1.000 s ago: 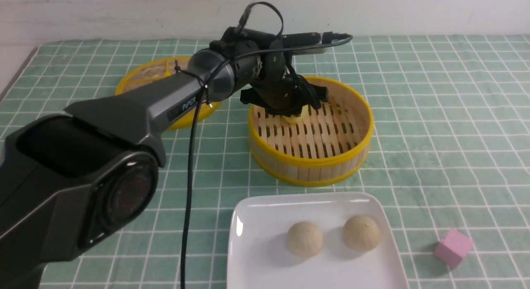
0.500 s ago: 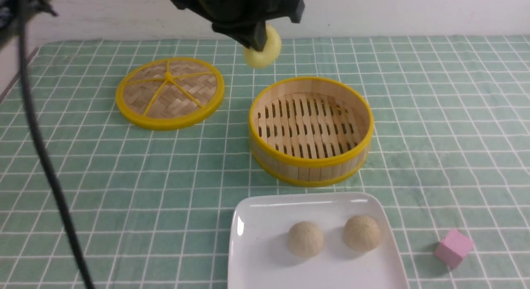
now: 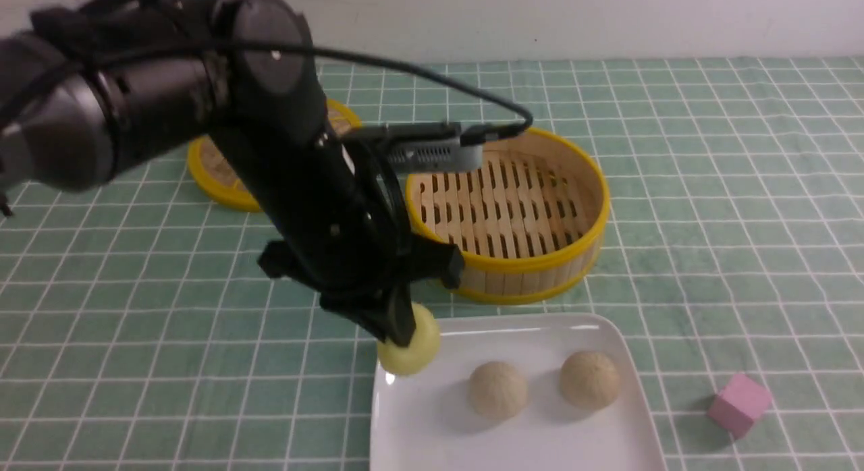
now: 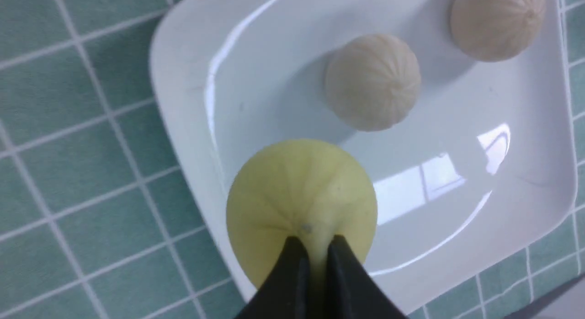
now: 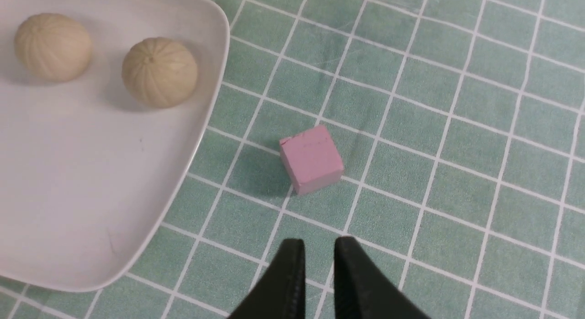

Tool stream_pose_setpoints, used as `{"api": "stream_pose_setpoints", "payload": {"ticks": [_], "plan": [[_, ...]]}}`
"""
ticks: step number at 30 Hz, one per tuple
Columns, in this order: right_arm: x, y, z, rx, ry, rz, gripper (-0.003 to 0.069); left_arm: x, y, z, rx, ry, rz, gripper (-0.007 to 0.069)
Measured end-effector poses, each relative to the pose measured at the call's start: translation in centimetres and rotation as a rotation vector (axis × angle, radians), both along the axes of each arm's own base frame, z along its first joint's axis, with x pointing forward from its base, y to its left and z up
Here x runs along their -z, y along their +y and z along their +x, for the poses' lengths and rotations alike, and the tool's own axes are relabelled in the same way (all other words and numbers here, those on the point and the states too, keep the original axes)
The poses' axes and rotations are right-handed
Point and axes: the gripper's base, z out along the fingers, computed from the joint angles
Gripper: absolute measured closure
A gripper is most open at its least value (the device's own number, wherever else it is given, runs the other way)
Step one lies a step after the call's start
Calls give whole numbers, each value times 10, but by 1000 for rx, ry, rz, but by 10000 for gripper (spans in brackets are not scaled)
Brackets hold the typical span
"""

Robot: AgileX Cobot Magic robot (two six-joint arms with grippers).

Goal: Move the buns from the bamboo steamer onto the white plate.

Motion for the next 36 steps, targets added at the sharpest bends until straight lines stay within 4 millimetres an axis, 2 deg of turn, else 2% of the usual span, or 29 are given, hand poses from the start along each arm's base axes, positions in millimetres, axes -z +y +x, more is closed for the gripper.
{"api": "stream_pose_setpoints", "payload": {"ticks": [4, 8, 11, 14, 15, 19, 23, 26, 27, 30, 33, 36], "plan": [[-1, 1, 1, 1, -11, 10, 534, 24, -6, 7, -17, -6, -21, 585], [-1, 1, 1, 1, -16, 11, 531, 38, -9, 14, -22, -1, -12, 564], [-1, 1, 1, 1, -16, 11, 531, 52, -12, 18, -25, 25, 4, 508], [-1, 1, 1, 1, -15, 12, 531, 56, -13, 19, -25, 32, 9, 456], [-1, 1, 1, 1, -14, 18, 531, 57, -13, 20, -27, 29, 8, 411], [0, 3, -2, -5, 17, 39, 531, 56, -14, 21, -31, 20, 1, 302], [0, 3, -10, -15, 51, 59, 545, 47, -16, 26, -27, -4, -15, 256], [-3, 0, -25, -25, 36, 74, 598, 27, -19, 31, -10, -55, -33, 246], [-4, 0, -27, -24, 26, 77, 602, 27, -19, 31, -10, -56, -33, 246], [-12, -4, -41, -11, -80, 128, 666, 16, -20, 33, -2, -85, -42, 246], [-26, -6, -47, 8, -316, 232, 674, 15, -19, 34, 4, -92, -31, 246], [-28, -6, -44, 27, -440, 291, 674, 15, -19, 34, 7, -96, -24, 246]]}}
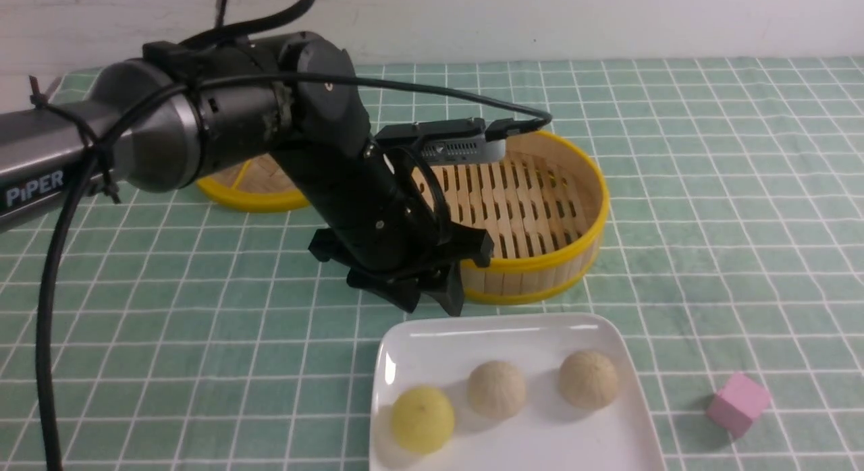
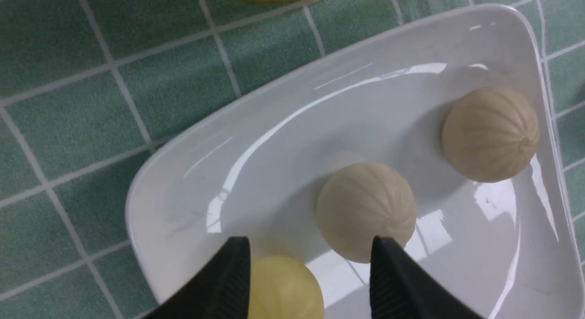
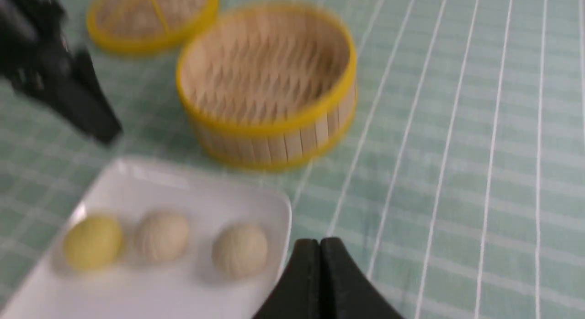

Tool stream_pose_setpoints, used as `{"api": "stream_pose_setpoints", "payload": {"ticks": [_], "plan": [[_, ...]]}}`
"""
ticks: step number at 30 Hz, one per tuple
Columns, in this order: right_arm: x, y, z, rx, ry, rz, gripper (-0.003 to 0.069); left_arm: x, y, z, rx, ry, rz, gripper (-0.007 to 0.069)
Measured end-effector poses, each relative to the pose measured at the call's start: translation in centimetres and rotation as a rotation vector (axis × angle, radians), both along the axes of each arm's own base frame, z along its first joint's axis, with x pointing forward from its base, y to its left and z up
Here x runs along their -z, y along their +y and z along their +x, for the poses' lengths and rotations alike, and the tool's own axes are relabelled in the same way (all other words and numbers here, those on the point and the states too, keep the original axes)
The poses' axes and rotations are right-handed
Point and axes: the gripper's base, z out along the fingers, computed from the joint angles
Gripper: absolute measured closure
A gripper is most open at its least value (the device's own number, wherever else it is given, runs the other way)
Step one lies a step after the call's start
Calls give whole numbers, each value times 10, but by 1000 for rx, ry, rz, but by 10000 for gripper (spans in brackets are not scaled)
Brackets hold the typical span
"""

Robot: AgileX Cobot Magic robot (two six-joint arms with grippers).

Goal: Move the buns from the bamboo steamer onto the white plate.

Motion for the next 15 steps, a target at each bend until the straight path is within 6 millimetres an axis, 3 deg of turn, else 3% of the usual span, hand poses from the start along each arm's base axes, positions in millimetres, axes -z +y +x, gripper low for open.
{"api": "stream_pose_setpoints", "payload": {"ticks": [5, 15], "plan": [[10, -3, 16, 83, -231, 89, 674, 0, 0, 0, 2, -4, 6, 246], [21, -4, 20, 104, -271, 92, 671, 0, 1, 0, 3, -5, 9, 270]]}}
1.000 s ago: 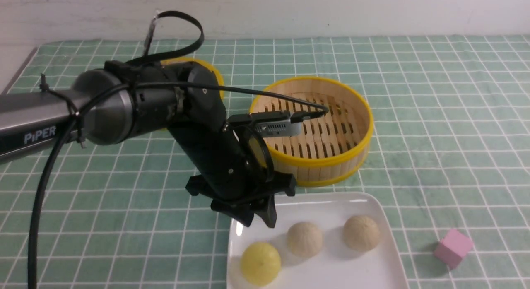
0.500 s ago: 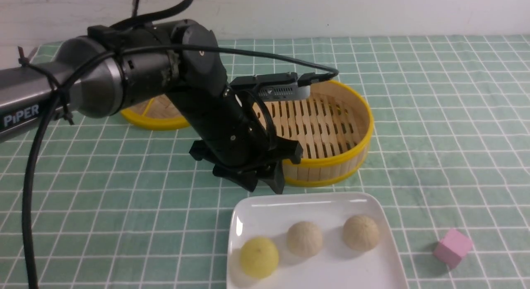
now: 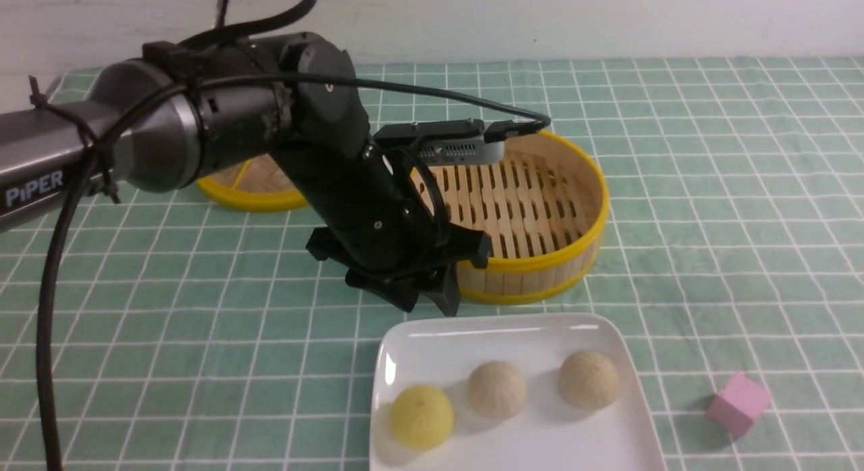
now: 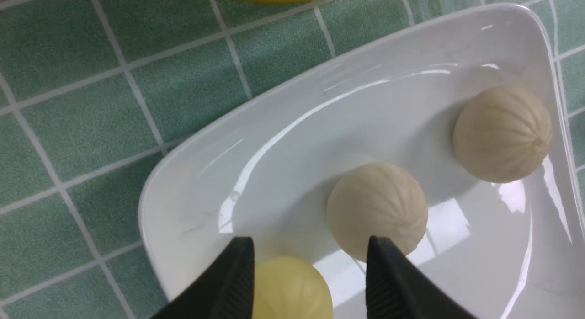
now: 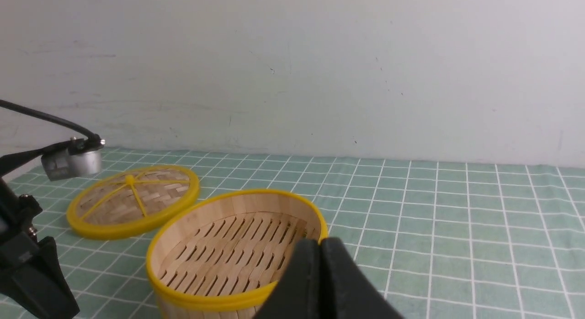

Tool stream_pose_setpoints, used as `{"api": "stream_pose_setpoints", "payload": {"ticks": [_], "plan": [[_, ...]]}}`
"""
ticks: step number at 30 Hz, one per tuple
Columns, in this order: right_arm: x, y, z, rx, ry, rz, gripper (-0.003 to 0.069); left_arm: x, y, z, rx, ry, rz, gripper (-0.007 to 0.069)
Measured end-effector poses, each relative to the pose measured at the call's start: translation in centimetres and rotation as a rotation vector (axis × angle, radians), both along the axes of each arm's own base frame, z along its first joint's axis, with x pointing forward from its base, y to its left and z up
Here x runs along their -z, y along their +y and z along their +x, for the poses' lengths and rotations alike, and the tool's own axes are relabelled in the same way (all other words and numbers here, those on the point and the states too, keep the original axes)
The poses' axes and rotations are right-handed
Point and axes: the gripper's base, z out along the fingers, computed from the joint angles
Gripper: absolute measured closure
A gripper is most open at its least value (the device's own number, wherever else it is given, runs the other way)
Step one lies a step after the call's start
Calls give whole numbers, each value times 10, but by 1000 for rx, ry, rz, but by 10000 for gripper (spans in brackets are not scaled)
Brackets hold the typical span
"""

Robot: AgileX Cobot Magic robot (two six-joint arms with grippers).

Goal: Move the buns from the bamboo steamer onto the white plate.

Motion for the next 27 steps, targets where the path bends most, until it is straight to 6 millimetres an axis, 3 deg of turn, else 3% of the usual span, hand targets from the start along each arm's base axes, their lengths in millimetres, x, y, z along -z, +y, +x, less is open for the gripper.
{"api": "stream_pose_setpoints", "payload": {"ticks": [16, 22, 27], "plan": [[5, 0, 1, 1, 13, -8, 664, 0, 0, 1, 1, -18, 6, 374], [32, -1, 2, 12, 48, -127, 659, -2, -1, 8, -18, -91, -20, 454], [72, -10, -9, 81, 49, -219, 657, -3, -2, 9, -2, -108, -20, 566]]}}
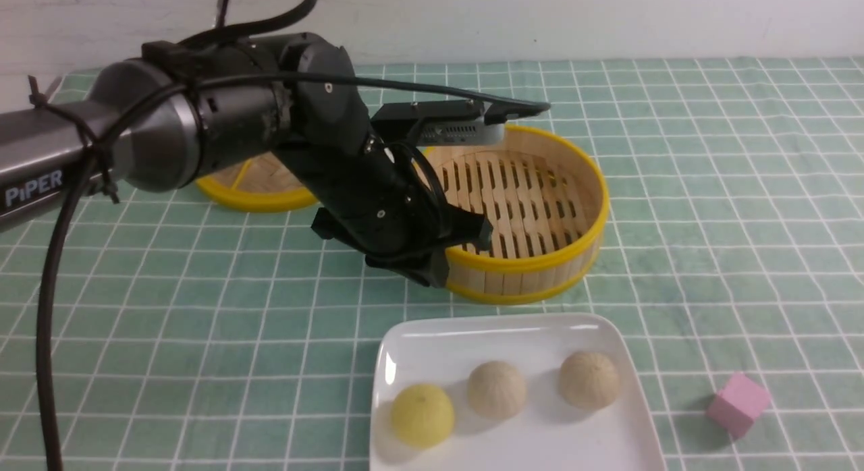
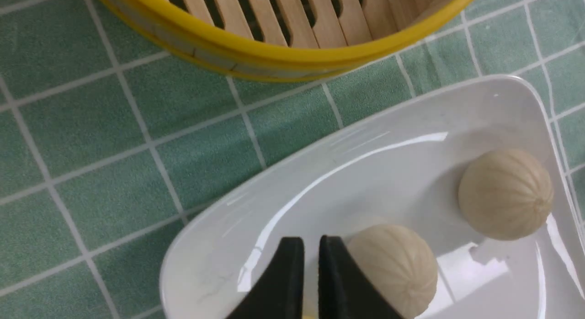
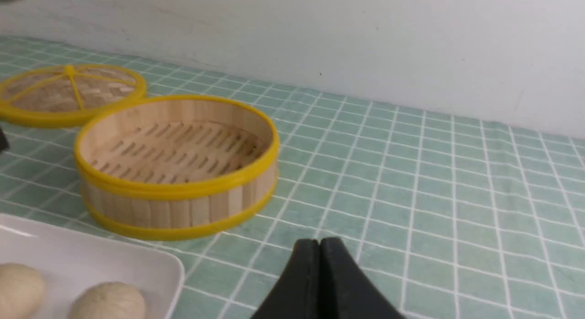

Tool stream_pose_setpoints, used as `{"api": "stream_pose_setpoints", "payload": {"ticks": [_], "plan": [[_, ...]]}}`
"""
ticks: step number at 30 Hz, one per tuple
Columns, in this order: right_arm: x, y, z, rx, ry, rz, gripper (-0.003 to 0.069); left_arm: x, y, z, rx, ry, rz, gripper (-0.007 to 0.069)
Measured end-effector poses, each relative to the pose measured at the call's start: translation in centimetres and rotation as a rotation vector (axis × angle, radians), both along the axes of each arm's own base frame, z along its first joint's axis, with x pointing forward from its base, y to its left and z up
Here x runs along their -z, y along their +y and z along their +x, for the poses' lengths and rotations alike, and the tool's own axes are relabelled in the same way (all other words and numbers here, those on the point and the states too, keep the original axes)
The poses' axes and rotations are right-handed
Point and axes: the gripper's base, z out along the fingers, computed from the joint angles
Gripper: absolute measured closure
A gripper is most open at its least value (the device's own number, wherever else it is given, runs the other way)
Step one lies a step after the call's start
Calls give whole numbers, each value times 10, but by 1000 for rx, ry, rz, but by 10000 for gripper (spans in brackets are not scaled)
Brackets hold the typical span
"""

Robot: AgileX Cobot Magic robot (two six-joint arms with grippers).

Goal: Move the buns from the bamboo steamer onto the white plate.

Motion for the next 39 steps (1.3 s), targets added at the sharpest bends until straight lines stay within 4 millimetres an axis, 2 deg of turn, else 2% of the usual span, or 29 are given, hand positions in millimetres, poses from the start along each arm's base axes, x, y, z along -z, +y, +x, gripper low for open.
{"api": "stream_pose_setpoints", "payload": {"ticks": [3, 6, 8, 10, 14, 16, 22, 26, 28, 29, 31, 34, 36, 38, 39], "plan": [[19, -6, -6, 69, -8, -1, 654, -3, 1, -2, 23, -9, 7, 615], [36, -10, -9, 130, -4, 2, 652, -11, 3, -4, 53, -50, 6, 623], [46, -12, -11, 168, 5, 9, 649, -25, 6, -8, 80, -101, -1, 623], [48, -13, -12, 180, 22, 16, 647, -36, 9, -12, 90, -139, -6, 623], [56, -12, -14, 179, 100, 13, 645, -71, 23, -29, 109, -231, -7, 623], [58, -12, -14, 178, 122, 11, 644, -79, 27, -35, 114, -248, -4, 623], [62, -12, -17, 172, 194, 3, 639, -133, 60, -81, 138, -349, 16, 623], [62, -12, -17, 172, 199, 2, 636, -151, 76, -104, 144, -385, 30, 623], [62, -12, -17, 172, 200, 2, 632, -164, 90, -125, 137, -386, 36, 623], [62, -12, -17, 172, 201, 2, 631, -164, 91, -126, 136, -386, 36, 623], [62, -12, -17, 172, 203, 2, 628, -175, 104, -150, 128, -380, 12, 623], [62, -12, -17, 172, 203, 2, 627, -175, 117, -180, 136, -389, -57, 623], [62, -12, -17, 172, 203, 2, 625, -169, 126, -201, 132, -418, -123, 623], [62, -12, -17, 172, 202, 1, 624, -165, 132, -213, 124, -452, -164, 623], [62, -12, -17, 172, 203, 1, 622, -152, 138, -224, 104, -493, -202, 623]]}}
